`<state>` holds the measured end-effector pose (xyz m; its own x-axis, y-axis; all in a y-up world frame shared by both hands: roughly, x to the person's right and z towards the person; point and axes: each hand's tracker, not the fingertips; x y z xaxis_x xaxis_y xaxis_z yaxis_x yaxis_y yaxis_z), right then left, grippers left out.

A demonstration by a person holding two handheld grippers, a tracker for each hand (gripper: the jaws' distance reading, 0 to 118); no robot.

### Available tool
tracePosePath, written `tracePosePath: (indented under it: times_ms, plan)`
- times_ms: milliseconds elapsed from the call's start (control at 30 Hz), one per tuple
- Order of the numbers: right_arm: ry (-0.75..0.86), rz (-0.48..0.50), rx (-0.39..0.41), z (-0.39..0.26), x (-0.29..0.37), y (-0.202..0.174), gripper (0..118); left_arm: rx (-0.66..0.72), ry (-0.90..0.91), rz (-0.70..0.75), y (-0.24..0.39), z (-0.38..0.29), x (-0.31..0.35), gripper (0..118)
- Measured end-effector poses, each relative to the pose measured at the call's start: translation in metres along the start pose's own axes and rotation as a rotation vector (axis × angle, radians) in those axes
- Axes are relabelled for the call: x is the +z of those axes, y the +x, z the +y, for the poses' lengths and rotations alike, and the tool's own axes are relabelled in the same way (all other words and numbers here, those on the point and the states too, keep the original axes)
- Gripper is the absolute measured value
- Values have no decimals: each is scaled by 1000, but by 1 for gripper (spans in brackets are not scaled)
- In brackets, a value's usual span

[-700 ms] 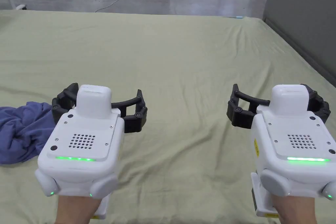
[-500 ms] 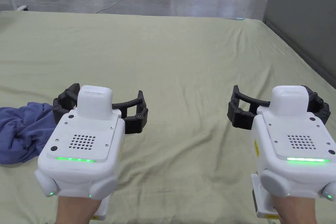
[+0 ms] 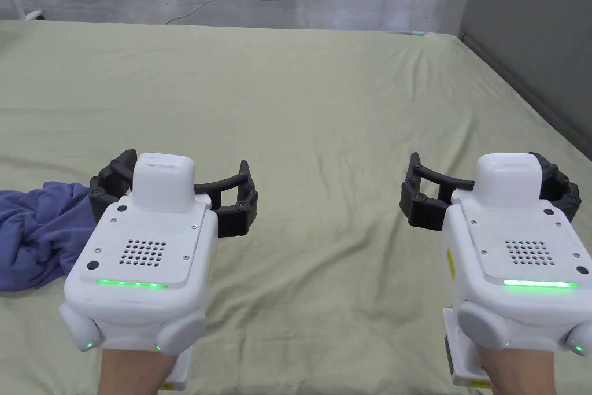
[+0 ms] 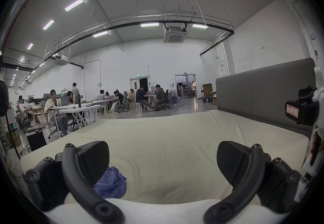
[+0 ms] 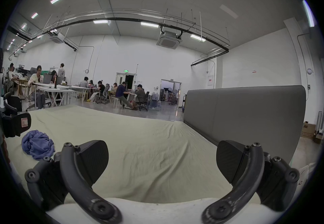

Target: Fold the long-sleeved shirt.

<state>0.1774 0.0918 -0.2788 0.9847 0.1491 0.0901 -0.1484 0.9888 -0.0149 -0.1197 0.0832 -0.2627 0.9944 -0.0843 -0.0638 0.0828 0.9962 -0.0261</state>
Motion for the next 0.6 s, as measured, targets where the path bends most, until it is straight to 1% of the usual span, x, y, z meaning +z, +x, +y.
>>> tracePosePath:
  times_ms: [367, 433, 600]
  plan:
    - [6, -21, -25, -2, 3, 5, 118, 14, 12, 19, -3, 0, 5, 118]
    - [7, -16, -28, -2, 4, 6, 118, 20, 41, 28, -2, 1, 7, 118]
    - [8, -24, -12, -3, 4, 5, 118, -2, 46, 26, -2, 2, 7, 118]
